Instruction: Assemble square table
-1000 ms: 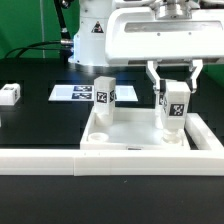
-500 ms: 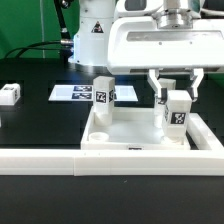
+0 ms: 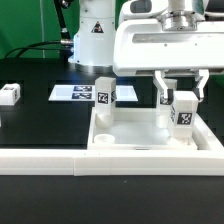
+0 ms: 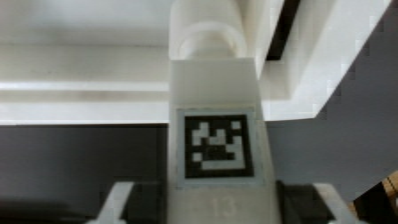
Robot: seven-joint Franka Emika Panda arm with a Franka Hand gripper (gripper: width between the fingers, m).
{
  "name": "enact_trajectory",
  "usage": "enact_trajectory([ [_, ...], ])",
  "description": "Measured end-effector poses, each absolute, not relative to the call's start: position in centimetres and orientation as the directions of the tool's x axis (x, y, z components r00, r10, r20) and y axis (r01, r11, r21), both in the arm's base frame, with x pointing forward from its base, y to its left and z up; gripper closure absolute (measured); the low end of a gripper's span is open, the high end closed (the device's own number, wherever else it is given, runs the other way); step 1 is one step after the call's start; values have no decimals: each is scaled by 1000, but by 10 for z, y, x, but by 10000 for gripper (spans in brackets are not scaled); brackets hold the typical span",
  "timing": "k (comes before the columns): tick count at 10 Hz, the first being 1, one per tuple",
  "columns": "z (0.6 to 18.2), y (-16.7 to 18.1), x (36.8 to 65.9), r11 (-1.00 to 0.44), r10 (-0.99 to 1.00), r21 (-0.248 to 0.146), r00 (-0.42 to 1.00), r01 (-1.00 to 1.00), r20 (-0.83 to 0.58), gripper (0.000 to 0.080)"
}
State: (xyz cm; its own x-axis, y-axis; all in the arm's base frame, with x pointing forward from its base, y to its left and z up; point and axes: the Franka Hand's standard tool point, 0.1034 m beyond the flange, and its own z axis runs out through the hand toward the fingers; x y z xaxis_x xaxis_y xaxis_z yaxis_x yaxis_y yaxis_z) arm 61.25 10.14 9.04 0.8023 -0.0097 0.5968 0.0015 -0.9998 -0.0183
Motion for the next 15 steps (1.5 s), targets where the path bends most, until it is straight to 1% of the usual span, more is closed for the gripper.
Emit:
enact_trajectory([
  [1, 89, 102, 612, -1000, -8, -19, 814, 3, 581, 509],
  [2, 87, 102, 611, -1000, -8, -19, 819, 4, 573, 454],
  [3, 87, 102, 611, -1000, -7, -18, 819, 4, 573, 286],
  [4, 87, 102, 611, -1000, -7, -18, 820, 4, 573, 286],
  [5, 87, 102, 611, -1000, -7, -18, 820, 4, 572, 175],
  [6, 86, 102, 611, -1000, -7, -18, 820, 4, 572, 157],
  [8, 86, 102, 611, -1000, -6, -18, 820, 5, 572, 151],
  [14, 85, 102, 610, -1000, -5, -17, 823, 6, 567, 150],
  [15, 84, 102, 609, -999, -27, -34, 879, -12, 476, 150],
])
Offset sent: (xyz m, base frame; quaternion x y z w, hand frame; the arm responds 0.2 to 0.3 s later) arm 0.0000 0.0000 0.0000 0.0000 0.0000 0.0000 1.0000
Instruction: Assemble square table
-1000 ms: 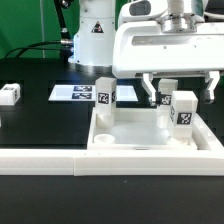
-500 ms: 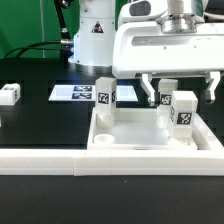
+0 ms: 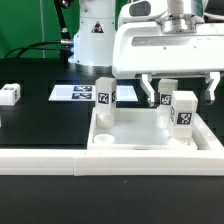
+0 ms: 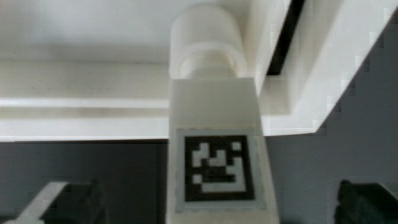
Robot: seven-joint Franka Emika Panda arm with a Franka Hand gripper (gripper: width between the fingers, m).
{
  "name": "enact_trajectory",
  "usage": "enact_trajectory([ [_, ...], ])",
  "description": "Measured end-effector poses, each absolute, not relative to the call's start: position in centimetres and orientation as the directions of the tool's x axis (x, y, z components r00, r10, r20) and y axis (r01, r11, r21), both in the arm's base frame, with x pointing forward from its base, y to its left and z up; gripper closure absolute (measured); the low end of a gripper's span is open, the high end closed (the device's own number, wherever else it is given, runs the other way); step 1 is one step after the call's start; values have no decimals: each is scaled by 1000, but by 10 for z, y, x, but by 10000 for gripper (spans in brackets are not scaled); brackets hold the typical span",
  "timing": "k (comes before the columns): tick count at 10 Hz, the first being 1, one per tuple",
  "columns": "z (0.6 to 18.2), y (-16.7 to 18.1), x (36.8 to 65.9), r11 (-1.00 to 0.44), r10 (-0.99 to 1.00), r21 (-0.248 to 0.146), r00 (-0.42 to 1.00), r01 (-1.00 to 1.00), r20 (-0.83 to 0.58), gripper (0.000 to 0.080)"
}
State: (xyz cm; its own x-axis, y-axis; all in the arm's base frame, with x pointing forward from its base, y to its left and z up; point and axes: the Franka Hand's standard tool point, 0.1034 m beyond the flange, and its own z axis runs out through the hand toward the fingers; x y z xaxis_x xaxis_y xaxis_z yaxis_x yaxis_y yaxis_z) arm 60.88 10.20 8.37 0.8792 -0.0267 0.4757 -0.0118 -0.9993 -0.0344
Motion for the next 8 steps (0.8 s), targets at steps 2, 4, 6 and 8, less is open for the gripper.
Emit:
enact_trajectory([
  [2, 108, 98, 628, -998, -53, -54, 910, -33, 411, 150],
  [4, 103, 98, 633, -997, -64, -67, 967, -49, 245, 150],
  [6, 104, 99, 638, -995, -66, -79, 987, -55, 145, 150],
  [8, 105, 98, 636, -995, -66, -86, 995, -60, 77, 150],
])
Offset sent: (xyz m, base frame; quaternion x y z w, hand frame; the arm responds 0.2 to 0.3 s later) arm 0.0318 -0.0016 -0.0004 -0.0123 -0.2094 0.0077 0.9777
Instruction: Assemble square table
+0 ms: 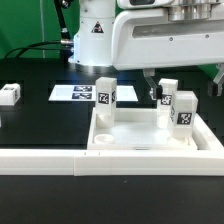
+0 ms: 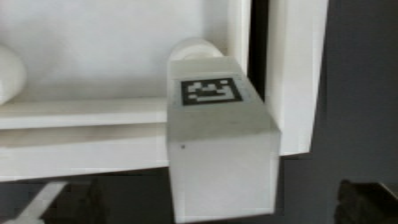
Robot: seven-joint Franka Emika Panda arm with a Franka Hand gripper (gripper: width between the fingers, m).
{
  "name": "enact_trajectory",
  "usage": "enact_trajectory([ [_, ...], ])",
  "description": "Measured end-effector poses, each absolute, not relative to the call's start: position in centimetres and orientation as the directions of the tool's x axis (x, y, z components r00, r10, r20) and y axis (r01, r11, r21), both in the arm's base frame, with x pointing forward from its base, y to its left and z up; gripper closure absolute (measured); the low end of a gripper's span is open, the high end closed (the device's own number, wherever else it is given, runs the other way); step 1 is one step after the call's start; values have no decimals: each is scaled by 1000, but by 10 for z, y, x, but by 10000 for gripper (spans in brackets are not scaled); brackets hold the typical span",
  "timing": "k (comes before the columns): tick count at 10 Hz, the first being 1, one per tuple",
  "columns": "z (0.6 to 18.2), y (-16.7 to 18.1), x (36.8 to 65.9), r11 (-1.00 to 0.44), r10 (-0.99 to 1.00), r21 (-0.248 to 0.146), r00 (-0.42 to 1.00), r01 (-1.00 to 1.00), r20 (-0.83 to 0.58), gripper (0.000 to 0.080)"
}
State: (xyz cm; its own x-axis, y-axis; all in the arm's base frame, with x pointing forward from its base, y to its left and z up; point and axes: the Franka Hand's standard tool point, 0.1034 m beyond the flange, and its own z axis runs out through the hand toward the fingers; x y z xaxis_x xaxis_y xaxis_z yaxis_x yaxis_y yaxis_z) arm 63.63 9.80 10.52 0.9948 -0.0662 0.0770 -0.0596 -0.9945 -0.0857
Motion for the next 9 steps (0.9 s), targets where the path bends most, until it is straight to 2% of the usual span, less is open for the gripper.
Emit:
enact_trajectory([
  [2, 103, 96, 637, -995, -65, -84, 994, -58, 91, 150],
  [5, 83, 86, 629, -993, -88, -77, 996, -85, 27, 150],
  [6, 82, 90, 618, -990, -111, -80, 992, -116, -67, 150],
  [8, 82, 88, 625, -990, -115, -79, 993, -118, -35, 150],
  [9, 82, 87, 625, -990, -117, -79, 993, -119, -36, 283],
])
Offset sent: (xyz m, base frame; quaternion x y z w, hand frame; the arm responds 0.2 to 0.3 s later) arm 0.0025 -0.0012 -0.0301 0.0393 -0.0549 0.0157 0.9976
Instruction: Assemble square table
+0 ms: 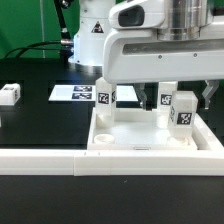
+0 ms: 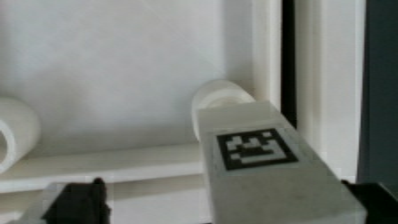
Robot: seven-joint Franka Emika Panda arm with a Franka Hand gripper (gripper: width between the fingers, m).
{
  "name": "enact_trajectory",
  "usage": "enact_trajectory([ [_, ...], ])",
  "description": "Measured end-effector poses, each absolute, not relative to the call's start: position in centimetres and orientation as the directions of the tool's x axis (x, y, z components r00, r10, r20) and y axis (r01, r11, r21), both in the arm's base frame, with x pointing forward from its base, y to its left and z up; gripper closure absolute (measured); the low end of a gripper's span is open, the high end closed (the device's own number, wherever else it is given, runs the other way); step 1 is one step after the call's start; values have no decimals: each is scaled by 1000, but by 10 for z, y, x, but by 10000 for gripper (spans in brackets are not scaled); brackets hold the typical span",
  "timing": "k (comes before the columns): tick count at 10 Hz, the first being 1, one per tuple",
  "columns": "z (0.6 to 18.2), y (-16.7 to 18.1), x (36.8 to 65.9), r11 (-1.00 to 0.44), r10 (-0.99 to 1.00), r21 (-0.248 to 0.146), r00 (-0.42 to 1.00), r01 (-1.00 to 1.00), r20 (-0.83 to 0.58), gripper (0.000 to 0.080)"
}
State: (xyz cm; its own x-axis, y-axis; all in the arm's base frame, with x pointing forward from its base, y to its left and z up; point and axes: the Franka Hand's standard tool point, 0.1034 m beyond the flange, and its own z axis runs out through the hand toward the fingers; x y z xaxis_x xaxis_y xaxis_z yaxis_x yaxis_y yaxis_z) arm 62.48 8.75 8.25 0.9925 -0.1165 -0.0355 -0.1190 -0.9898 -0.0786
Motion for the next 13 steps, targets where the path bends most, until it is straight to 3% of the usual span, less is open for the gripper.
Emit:
enact_trajectory([
  [1, 82, 87, 625, -988, -131, -78, 991, -133, -37, 283],
  [2, 82, 87, 625, -986, -147, -78, 988, -149, -38, 423],
  [3, 82, 87, 625, -978, -194, -76, 980, -197, -42, 506],
  [8, 81, 90, 624, -856, -510, -58, 858, -514, -64, 506],
  [10, 75, 108, 622, -684, -726, -52, 686, -728, -54, 506],
  [13, 75, 112, 629, -396, -911, -92, 403, -914, -85, 506],
])
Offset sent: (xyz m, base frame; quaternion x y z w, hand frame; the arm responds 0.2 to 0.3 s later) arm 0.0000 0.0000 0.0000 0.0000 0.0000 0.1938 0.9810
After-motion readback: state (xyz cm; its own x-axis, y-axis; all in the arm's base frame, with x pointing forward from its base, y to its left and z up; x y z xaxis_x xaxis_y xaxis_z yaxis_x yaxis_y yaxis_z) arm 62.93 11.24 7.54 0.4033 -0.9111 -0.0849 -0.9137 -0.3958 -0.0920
